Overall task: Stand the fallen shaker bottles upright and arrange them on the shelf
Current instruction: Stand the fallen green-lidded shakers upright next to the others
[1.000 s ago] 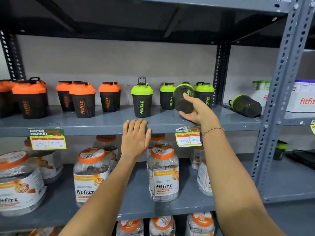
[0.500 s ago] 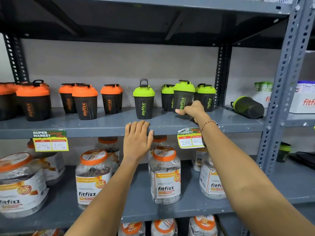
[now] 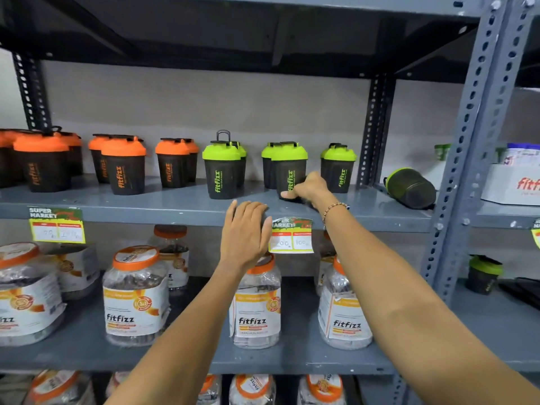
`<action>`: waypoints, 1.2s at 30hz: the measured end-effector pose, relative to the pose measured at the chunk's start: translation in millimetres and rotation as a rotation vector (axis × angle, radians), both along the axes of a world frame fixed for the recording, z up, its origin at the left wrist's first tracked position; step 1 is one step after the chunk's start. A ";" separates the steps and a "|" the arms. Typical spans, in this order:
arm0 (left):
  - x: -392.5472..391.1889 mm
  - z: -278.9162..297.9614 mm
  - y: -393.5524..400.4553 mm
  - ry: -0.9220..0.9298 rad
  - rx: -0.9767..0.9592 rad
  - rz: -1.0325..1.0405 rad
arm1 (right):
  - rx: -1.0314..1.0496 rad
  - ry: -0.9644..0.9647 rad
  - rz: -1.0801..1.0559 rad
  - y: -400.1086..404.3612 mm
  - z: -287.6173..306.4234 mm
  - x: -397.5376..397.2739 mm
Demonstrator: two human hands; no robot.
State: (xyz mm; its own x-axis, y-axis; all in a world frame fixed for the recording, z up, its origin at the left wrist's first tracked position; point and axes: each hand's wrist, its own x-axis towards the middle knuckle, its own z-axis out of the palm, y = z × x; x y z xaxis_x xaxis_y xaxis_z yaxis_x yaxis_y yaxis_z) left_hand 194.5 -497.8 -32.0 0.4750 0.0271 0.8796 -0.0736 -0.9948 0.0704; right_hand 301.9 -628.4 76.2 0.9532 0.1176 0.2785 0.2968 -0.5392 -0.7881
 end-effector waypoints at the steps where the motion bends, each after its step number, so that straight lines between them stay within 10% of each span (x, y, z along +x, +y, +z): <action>1: 1.4 1.0 -5.5 0.018 0.006 -0.011 | -0.002 0.004 0.012 -0.6 -1.4 -1.1; 10: 4.3 15.1 5.9 0.129 0.153 0.029 | -0.088 -0.087 0.064 -15.9 0.2 -3.1; 17: 6.4 7.2 3.7 0.115 0.129 0.114 | -0.199 -0.391 -0.456 -90.5 20.5 10.6; 31: 10.6 4.4 1.8 0.082 0.096 0.107 | -0.755 -0.191 -0.800 -165.4 14.1 34.4; 36: 9.3 4.3 0.2 0.083 0.083 0.097 | -0.611 -0.206 -0.722 -164.5 17.9 30.6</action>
